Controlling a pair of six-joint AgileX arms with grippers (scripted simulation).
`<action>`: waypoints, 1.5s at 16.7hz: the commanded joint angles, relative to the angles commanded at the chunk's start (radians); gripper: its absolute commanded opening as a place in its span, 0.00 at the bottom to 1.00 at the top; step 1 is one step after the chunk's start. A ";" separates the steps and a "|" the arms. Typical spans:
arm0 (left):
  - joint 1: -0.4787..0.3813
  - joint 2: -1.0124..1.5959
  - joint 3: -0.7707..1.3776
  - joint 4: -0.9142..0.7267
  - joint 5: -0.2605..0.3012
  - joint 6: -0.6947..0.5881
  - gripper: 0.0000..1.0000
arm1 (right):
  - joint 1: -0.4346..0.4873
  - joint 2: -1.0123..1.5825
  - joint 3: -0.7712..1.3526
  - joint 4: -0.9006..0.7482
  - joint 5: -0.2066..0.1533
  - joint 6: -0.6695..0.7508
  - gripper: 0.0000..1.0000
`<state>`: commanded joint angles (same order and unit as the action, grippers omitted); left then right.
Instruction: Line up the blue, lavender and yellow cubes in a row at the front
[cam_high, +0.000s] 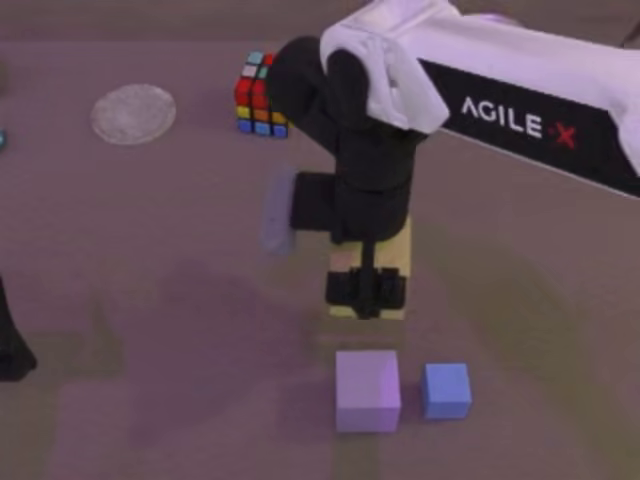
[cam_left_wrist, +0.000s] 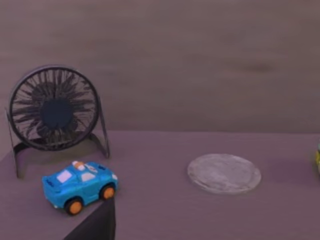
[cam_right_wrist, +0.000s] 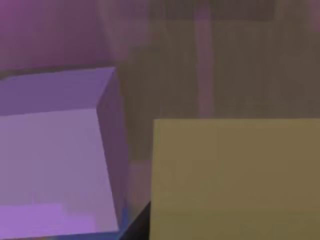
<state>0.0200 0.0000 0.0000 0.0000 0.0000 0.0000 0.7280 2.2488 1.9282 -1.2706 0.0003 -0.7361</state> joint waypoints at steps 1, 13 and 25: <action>0.000 0.000 0.000 0.000 0.000 0.000 1.00 | 0.059 0.036 0.073 -0.030 0.000 0.037 0.00; 0.000 0.000 0.000 0.000 0.000 0.000 1.00 | 0.296 0.164 0.315 -0.122 0.003 0.207 0.00; 0.000 0.000 0.000 0.000 0.000 0.000 1.00 | 0.300 0.180 0.076 0.128 0.004 0.208 0.08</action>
<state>0.0200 0.0000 0.0000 0.0000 0.0000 0.0000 1.0282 2.4292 2.0042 -1.1428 0.0047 -0.5277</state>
